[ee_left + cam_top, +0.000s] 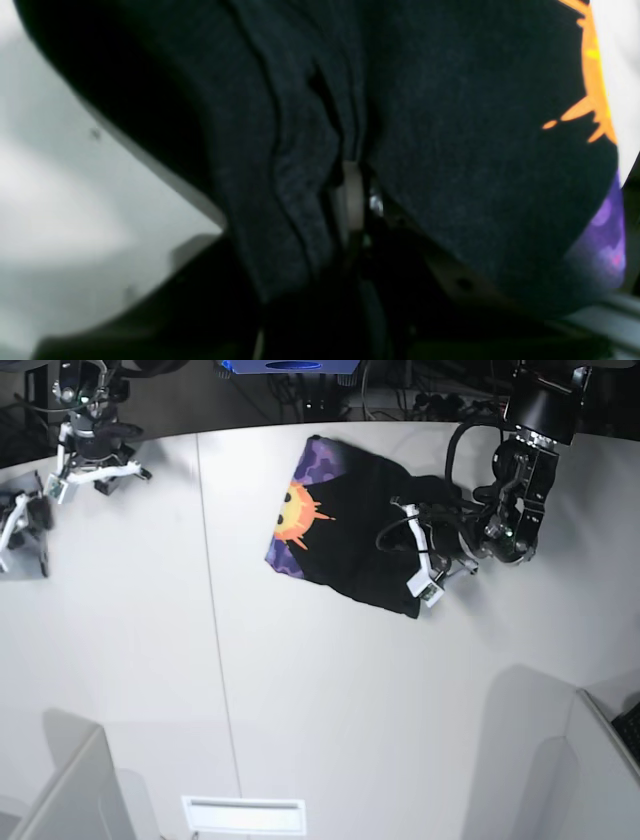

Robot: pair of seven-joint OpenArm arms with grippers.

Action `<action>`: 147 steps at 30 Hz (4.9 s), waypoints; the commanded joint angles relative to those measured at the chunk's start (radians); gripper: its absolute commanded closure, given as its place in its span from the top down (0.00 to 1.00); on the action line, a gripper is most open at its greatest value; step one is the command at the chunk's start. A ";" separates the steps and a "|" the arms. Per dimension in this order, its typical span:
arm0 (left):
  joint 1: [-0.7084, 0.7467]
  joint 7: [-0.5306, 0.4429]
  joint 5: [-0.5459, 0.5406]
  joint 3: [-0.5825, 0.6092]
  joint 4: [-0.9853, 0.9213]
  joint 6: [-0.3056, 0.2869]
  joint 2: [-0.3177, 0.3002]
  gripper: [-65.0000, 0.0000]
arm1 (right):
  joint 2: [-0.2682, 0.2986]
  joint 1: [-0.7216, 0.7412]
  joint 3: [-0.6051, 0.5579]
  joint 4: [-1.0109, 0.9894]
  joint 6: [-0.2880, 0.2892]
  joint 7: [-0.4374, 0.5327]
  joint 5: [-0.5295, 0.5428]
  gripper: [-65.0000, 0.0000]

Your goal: Fold the T-shirt properly

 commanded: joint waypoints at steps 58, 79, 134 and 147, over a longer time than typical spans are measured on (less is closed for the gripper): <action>-0.612 -0.607 0.617 1.140 -0.211 0.010 0.013 0.00 | -0.279 -0.044 0.361 -0.016 0.005 0.023 -0.011 0.00; -0.606 -0.601 0.738 1.129 -0.094 -0.082 -0.030 0.00 | -0.276 -0.028 0.357 -0.016 0.005 0.021 -0.012 0.00; 0.190 -0.565 0.738 -0.008 0.429 -0.087 -0.071 0.00 | -0.278 -0.055 0.303 -0.012 0.377 0.021 -0.347 0.00; 0.878 -0.892 0.747 -0.280 0.435 -0.079 -0.096 0.00 | -0.181 -0.292 0.304 -0.018 0.421 0.015 -0.351 0.00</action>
